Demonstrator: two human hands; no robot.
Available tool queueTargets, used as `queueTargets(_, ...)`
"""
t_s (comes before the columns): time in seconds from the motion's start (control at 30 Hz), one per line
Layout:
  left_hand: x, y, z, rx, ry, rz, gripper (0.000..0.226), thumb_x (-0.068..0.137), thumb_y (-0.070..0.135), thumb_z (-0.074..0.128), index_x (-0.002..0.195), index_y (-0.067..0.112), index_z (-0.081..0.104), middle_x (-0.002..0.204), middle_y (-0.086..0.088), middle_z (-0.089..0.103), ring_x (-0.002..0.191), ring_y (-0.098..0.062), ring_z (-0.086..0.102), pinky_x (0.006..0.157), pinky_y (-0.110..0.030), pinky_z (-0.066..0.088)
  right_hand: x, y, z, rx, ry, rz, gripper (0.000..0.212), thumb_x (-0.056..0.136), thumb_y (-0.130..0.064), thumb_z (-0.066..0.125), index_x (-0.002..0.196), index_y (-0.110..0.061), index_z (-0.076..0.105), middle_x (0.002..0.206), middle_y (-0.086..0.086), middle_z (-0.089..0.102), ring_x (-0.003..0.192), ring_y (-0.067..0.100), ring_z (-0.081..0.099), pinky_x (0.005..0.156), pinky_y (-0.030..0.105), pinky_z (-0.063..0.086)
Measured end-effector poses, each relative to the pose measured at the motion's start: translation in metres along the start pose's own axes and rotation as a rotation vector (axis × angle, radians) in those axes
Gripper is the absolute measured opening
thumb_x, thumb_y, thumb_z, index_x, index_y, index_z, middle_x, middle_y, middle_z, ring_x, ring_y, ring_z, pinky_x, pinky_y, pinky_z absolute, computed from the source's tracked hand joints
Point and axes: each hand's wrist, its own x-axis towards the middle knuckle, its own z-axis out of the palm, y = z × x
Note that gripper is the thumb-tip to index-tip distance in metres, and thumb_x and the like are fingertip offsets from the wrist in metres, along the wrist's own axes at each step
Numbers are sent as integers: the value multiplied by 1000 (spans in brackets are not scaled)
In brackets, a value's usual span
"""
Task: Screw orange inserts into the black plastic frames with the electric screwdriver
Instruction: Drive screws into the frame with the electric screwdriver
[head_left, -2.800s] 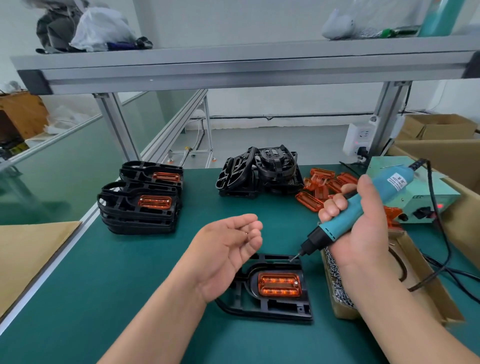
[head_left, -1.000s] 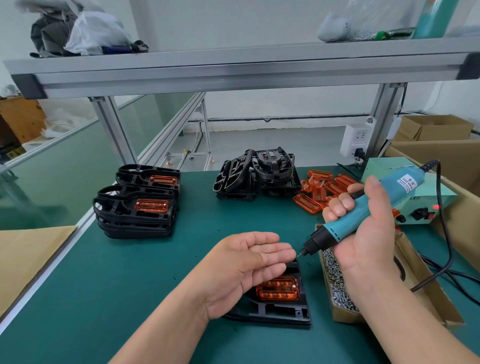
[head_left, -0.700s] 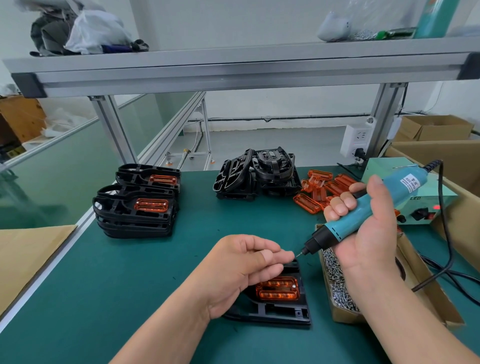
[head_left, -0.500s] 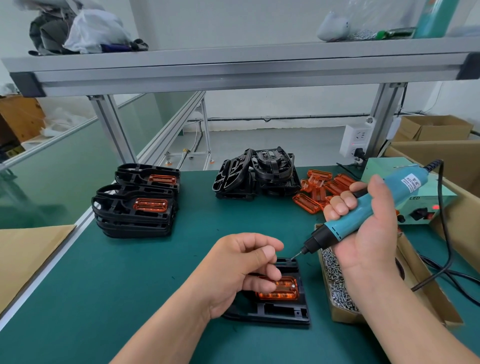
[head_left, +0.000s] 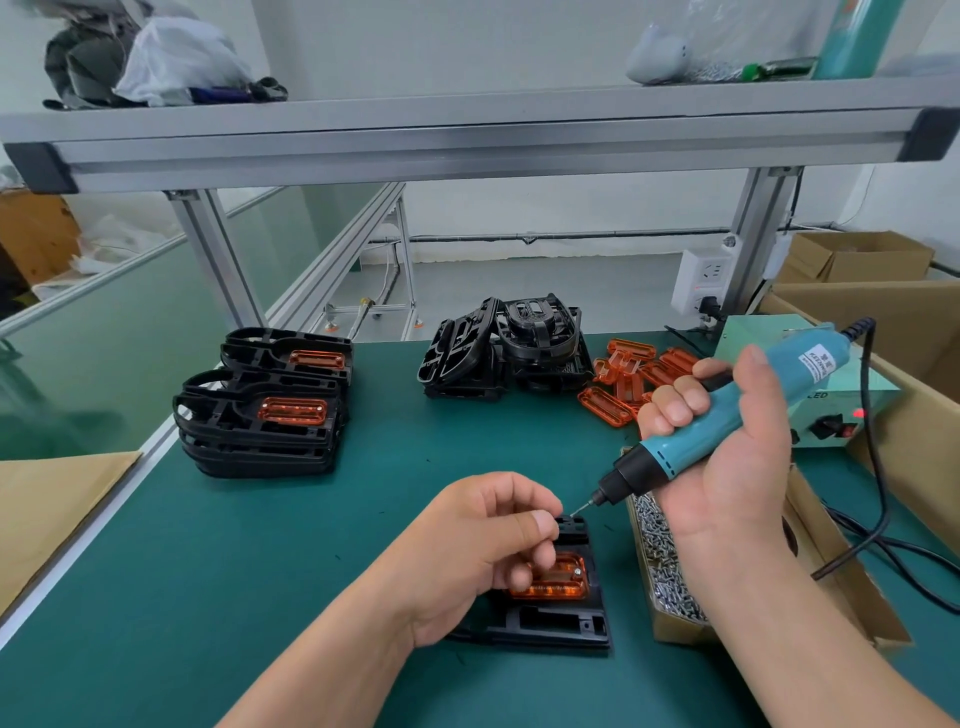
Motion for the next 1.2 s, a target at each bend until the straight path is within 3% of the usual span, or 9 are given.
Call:
queueTargets(0.33, -3, 3, 4, -64, -47, -73, 16, 85, 7, 62, 102, 7, 65, 90, -8, 59, 68, -12, 47, 53, -22, 36, -2, 3, 0, -20, -56, 17, 31, 103, -45, 62, 85, -19, 64, 68, -5, 49, 58, 9, 47, 56, 23, 43)
queueTargets(0.57, -2, 1, 1, -38, -21, -21, 11, 102, 0, 61, 105, 4, 70, 87, -7, 62, 66, -11, 49, 51, -18, 37, -3, 3, 1, -26, -72, 18, 31, 102, -44, 63, 86, -19, 64, 68, -5, 49, 58, 9, 47, 56, 23, 44)
queueTargets(0.73, -1, 1, 2, -64, 4, -13, 20, 103, 0, 61, 101, 8, 80, 90, -10, 70, 66, -11, 53, 52, -18, 42, -4, 1, 3, -18, -55, 2, 31, 103, -44, 61, 86, -18, 64, 68, -5, 48, 59, 10, 47, 57, 24, 43)
queueTargets(1.2, -1, 1, 4, -94, 2, -26, 16, 101, -2, 62, 105, 5, 76, 89, -9, 71, 66, -11, 57, 53, -19, 47, -8, 1, 7, -22, -62, 2, 32, 105, -44, 59, 86, -18, 63, 68, -5, 49, 58, 10, 47, 57, 23, 44)
